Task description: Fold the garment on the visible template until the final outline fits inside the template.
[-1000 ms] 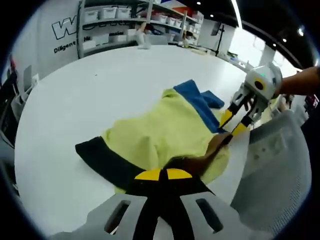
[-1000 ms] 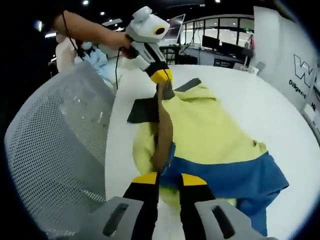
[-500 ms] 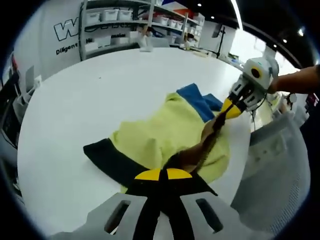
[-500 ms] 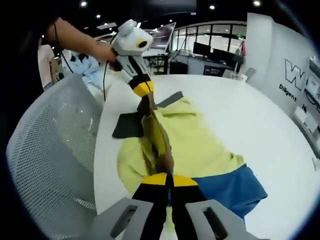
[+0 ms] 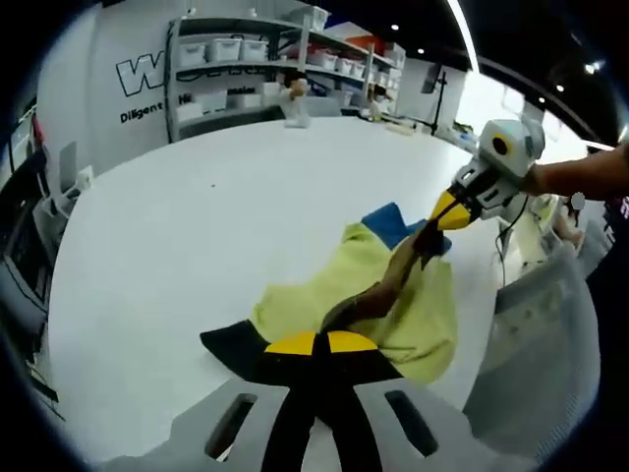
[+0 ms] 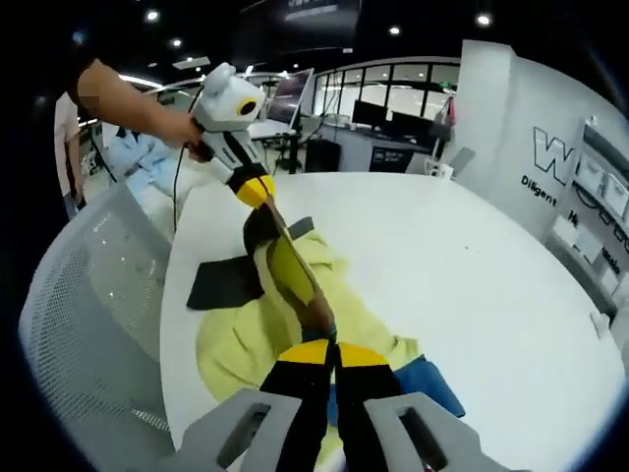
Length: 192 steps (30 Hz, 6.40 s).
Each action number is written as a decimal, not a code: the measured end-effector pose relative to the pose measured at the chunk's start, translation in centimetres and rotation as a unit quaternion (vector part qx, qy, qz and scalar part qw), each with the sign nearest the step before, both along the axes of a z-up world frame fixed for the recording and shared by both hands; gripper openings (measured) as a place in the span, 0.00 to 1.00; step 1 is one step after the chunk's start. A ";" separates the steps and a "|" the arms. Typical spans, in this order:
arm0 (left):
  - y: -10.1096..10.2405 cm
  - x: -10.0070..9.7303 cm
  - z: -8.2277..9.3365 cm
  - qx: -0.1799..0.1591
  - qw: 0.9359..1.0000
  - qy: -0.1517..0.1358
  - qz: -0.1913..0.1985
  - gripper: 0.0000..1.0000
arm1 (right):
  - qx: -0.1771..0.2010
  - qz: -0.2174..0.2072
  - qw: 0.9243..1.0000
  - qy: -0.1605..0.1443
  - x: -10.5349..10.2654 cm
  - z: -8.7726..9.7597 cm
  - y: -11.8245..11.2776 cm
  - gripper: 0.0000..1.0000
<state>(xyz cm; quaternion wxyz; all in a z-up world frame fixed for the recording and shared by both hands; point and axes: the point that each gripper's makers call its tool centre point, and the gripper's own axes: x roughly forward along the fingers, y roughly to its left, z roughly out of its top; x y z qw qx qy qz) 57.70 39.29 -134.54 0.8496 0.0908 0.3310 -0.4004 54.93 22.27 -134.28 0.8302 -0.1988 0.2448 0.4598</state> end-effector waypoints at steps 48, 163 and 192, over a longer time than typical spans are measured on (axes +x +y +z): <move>-1.6 10.6 10.8 -0.010 0.995 -0.100 0.002 0.03 | 0.008 -0.054 0.995 -0.088 11.1 11.2 -1.6 0.00; -5.7 26.3 -0.8 0.119 0.987 -0.105 0.019 0.03 | -0.094 -0.192 0.976 -0.045 28.4 -2.3 -6.2 0.00; -4.1 26.7 -5.5 0.132 0.988 -0.050 0.069 0.11 | -0.069 -0.262 0.962 0.023 28.5 -6.4 -7.2 0.00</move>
